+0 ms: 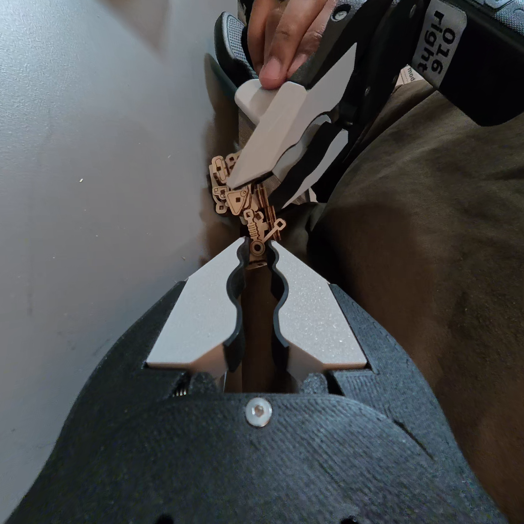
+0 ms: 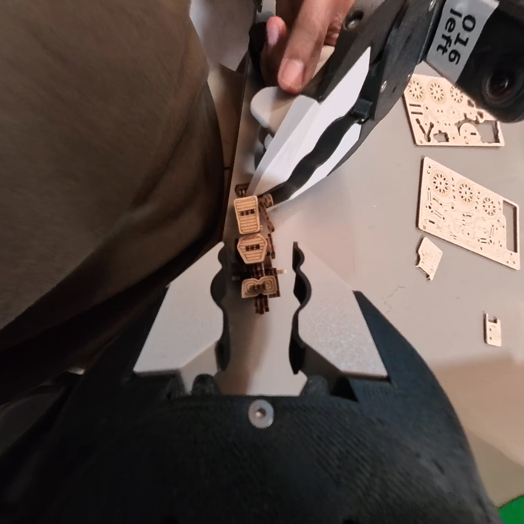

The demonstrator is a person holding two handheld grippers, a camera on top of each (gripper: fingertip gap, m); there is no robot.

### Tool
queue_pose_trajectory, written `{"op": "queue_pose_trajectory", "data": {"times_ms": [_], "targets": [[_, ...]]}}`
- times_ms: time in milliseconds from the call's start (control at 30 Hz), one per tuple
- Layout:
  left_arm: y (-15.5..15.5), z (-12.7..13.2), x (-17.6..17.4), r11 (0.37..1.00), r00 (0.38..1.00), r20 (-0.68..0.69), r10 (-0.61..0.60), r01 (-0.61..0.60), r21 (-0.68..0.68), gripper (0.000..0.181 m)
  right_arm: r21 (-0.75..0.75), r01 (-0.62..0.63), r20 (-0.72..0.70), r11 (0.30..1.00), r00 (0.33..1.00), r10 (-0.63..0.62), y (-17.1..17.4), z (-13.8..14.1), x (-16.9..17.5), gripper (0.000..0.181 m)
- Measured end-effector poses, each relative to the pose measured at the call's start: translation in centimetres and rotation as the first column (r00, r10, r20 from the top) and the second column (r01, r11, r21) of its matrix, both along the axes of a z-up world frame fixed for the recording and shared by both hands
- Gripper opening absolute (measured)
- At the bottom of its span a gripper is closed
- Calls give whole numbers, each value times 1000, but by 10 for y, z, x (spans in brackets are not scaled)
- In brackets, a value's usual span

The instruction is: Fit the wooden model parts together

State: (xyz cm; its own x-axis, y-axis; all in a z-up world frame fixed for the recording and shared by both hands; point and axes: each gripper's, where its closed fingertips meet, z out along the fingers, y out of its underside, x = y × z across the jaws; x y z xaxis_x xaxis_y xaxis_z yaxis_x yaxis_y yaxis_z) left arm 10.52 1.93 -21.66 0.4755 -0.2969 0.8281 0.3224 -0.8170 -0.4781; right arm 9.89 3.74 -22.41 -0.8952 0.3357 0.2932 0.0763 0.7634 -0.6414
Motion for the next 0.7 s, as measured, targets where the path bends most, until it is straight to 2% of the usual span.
{"op": "queue_pose_trajectory", "data": {"times_ms": [267, 433, 600, 700], "targets": [[-1, -1, 2, 1000, 1000, -12, -14, 14, 1, 9, -20, -38, 10, 999, 999, 39, -11, -3, 4, 38], [-3, -1, 4, 1000, 999, -19, -29, 29, 3, 9, -4, -84, -55, 996, 995, 84, -20, 0, 4, 18], [-4, -1, 4, 999, 999, -25, -35, 35, 7, 9, -7, -43, -8, 999, 999, 43, -15, -4, 2, 28], [-5, -1, 6, 999, 999, -32, -45, 45, 13, 9, -10, -38, 9, 999, 999, 38, -14, -5, 2, 27]]}}
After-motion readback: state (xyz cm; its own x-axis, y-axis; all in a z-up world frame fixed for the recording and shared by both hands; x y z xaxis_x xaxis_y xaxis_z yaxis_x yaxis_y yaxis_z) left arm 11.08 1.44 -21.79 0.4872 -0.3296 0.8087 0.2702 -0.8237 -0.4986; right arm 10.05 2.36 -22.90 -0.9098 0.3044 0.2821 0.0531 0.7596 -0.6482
